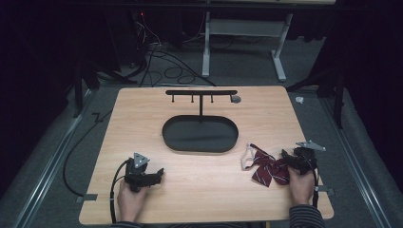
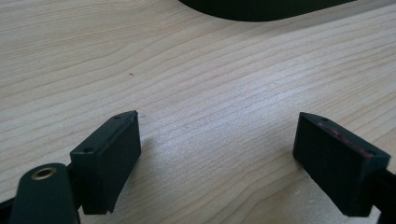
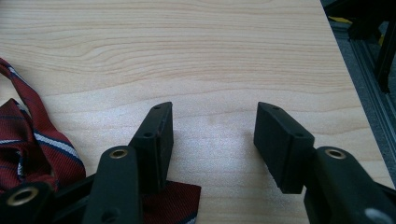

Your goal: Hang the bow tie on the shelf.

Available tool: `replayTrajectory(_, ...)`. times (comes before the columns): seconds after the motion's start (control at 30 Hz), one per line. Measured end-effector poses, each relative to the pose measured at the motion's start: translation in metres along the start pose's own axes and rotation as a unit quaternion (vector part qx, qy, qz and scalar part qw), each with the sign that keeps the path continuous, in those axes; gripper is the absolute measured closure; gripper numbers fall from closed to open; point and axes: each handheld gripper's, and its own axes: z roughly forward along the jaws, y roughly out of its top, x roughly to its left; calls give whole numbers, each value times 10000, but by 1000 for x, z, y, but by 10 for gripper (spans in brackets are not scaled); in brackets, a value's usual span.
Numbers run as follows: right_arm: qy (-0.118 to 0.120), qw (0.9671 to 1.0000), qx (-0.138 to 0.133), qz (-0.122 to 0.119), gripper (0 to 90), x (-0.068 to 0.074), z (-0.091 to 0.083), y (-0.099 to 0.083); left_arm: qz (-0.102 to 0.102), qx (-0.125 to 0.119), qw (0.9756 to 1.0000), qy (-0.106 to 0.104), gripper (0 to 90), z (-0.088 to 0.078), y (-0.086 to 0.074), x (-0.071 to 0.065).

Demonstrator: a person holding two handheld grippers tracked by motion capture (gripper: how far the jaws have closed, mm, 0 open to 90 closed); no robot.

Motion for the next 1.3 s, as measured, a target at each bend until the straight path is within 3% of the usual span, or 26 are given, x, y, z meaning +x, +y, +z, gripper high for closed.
replayTrajectory(1.03, 24, 10000, 3, -6, 486, 0, 0, 0, 8, 6, 10000, -5, 153, 0, 0, 0)
replayTrajectory(1.3, 120, 9999, 10, -65, 463, 1, 0, 0, 6, 7, 10000, -8, 154, 0, 0, 0)
